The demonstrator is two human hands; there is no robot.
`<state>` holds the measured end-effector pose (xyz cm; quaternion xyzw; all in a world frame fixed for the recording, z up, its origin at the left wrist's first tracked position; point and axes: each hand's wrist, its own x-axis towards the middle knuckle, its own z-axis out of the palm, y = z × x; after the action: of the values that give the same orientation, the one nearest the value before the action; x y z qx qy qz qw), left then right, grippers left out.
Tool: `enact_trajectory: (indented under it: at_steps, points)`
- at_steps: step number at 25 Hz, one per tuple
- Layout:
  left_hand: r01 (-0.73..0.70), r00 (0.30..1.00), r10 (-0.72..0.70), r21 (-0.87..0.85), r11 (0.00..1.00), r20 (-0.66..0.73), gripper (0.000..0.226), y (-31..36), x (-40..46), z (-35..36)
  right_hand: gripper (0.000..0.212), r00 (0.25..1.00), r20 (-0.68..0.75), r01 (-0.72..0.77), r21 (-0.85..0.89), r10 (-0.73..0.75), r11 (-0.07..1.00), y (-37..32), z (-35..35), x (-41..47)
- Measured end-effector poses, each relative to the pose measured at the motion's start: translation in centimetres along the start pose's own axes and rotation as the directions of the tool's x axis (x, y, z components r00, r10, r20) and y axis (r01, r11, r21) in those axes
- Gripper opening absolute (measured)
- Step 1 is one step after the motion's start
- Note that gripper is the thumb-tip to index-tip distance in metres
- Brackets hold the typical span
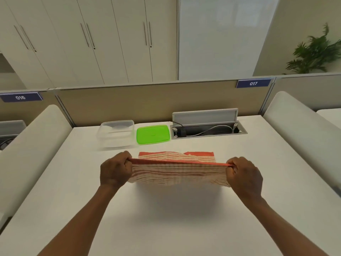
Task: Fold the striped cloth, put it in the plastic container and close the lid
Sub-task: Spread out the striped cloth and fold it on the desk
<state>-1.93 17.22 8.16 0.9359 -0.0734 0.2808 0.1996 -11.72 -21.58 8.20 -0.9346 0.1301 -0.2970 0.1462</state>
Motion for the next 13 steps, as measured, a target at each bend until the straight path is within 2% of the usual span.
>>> enact_trajectory:
  at_steps: [4,7,11,13]
  points:
    - [-0.002,0.998,0.003,-0.02,1.0,0.068,0.029,-1.2,-1.6,0.8,0.013,0.995,0.1,-0.024,-0.004,0.025,1.0,0.6,1.1,-2.7]
    - [0.03,0.994,-0.03,0.0,1.0,0.102,0.021,-1.8,-1.5,1.6,0.014,0.987,0.14,-0.083,0.067,0.073,0.994,0.9,1.6,-2.7]
    - [0.216,0.965,-0.197,-0.098,0.971,0.175,0.012,-3.3,-0.9,3.3,0.013,0.949,0.238,-0.259,0.226,0.205,0.939,1.9,2.8,-1.2]
    - [0.309,0.939,-0.271,-0.175,0.935,0.214,0.011,-4.3,0.0,4.8,0.015,0.914,0.289,-0.355,0.241,0.283,0.903,2.6,4.4,0.3]
